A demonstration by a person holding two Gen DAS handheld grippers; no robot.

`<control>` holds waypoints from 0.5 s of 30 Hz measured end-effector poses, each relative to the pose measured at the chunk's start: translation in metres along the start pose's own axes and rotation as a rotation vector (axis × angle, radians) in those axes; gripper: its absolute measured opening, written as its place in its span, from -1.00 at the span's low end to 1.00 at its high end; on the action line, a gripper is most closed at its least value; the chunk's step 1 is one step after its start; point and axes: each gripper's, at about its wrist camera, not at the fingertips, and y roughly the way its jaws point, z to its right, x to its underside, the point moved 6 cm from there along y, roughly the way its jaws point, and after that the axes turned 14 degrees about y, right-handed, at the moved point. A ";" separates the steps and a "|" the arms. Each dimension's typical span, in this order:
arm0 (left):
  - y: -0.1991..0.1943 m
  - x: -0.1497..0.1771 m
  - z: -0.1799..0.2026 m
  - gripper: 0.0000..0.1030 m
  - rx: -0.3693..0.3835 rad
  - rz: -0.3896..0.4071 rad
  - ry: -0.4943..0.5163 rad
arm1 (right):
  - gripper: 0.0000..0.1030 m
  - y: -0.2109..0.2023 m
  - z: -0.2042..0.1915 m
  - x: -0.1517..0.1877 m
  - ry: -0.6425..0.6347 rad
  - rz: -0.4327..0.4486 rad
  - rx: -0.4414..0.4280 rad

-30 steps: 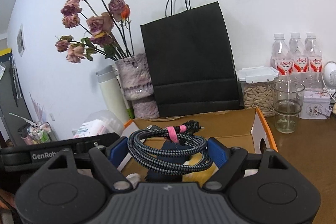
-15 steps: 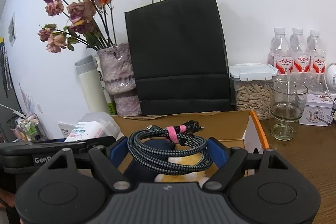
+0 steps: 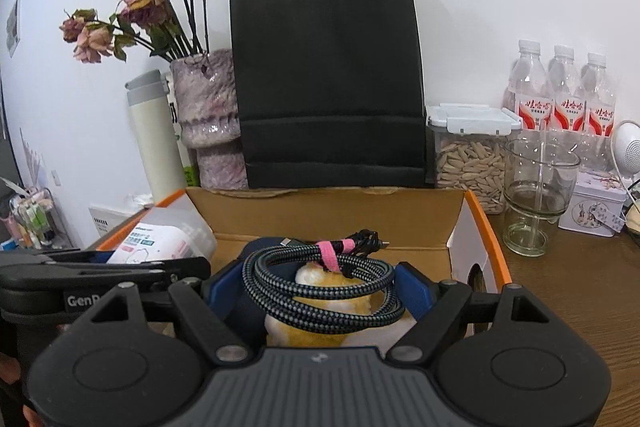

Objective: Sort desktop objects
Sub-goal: 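Lower the cotton-buds container and braided cable into the box and open both tools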

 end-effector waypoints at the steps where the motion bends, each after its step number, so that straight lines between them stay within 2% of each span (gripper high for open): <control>1: 0.000 0.000 0.000 0.32 -0.002 -0.001 0.003 | 0.57 0.000 0.000 0.000 -0.002 -0.001 0.001; 3: 0.000 0.000 0.001 0.32 -0.006 0.001 0.008 | 0.58 0.001 0.000 0.001 -0.005 -0.004 0.002; 5: -0.001 -0.001 0.001 0.41 -0.019 0.006 0.011 | 0.63 0.001 0.001 0.001 0.004 -0.008 -0.001; 7: -0.003 -0.003 -0.002 0.75 -0.059 0.015 0.013 | 0.65 0.001 0.004 -0.001 0.032 -0.011 -0.004; 9: -0.006 -0.004 -0.006 0.91 -0.094 0.030 0.003 | 0.72 -0.001 0.007 -0.003 0.050 -0.003 -0.002; 13: -0.011 -0.007 -0.009 1.00 -0.103 0.059 -0.017 | 1.00 -0.003 0.009 -0.007 0.068 0.004 0.003; 15: -0.013 -0.009 -0.010 1.00 -0.117 0.065 -0.014 | 1.00 -0.002 0.008 -0.007 0.068 -0.006 0.001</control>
